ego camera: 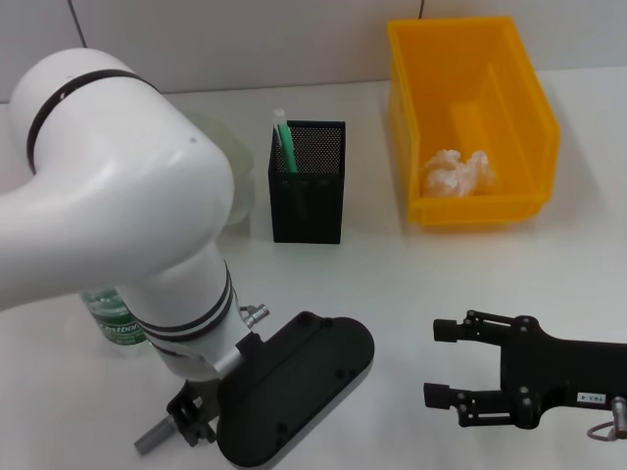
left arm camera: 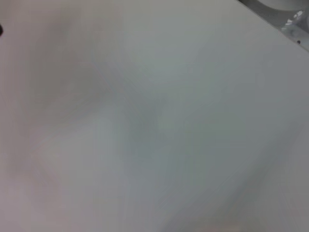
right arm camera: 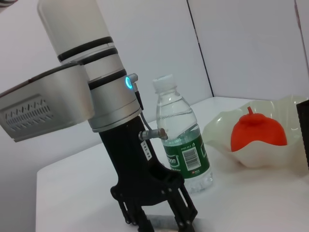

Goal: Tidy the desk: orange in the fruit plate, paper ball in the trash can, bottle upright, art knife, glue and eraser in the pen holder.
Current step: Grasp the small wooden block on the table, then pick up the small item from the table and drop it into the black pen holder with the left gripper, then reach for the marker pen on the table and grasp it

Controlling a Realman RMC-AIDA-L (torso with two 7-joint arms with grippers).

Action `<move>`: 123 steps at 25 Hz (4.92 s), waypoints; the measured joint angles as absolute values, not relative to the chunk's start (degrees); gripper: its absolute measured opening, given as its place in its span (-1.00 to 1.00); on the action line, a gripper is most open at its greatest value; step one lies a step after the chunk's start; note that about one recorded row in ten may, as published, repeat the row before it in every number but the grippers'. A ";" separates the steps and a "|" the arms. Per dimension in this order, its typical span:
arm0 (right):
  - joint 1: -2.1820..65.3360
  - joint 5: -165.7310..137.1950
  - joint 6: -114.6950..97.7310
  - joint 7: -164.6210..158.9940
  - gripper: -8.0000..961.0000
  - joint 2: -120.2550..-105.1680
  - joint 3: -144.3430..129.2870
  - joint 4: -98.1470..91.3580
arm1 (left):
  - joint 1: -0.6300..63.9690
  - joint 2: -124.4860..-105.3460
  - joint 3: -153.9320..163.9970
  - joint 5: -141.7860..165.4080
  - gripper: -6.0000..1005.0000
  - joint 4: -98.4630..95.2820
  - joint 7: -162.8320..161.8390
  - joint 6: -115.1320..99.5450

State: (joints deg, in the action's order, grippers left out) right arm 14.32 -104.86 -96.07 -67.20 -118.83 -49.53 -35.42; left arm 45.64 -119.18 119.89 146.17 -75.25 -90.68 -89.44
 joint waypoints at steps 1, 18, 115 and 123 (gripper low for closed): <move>14.36 -104.86 -96.07 -67.20 0.75 -118.82 -49.52 -35.42 | 45.66 -119.18 120.08 146.42 0.38 -75.36 -90.86 -89.43; 14.81 -105.27 -95.36 -67.24 0.75 -118.58 -49.50 -35.42 | 45.97 -119.18 121.78 147.11 -0.05 -75.21 -92.12 -88.90; 14.88 -106.17 -95.94 -67.10 0.75 -117.90 -48.39 -35.87 | 37.59 -118.66 92.19 117.72 -0.11 -62.00 -83.33 -44.51; 14.53 -106.17 -96.58 -67.16 0.75 -118.03 -48.42 -35.95 | 37.50 -118.61 92.19 117.88 0.03 -62.09 -83.63 -44.84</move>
State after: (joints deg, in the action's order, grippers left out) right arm 14.53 -106.17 -96.58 -67.16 -118.03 -48.42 -35.95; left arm 37.50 -118.61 92.19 117.88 -62.09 -83.63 -44.84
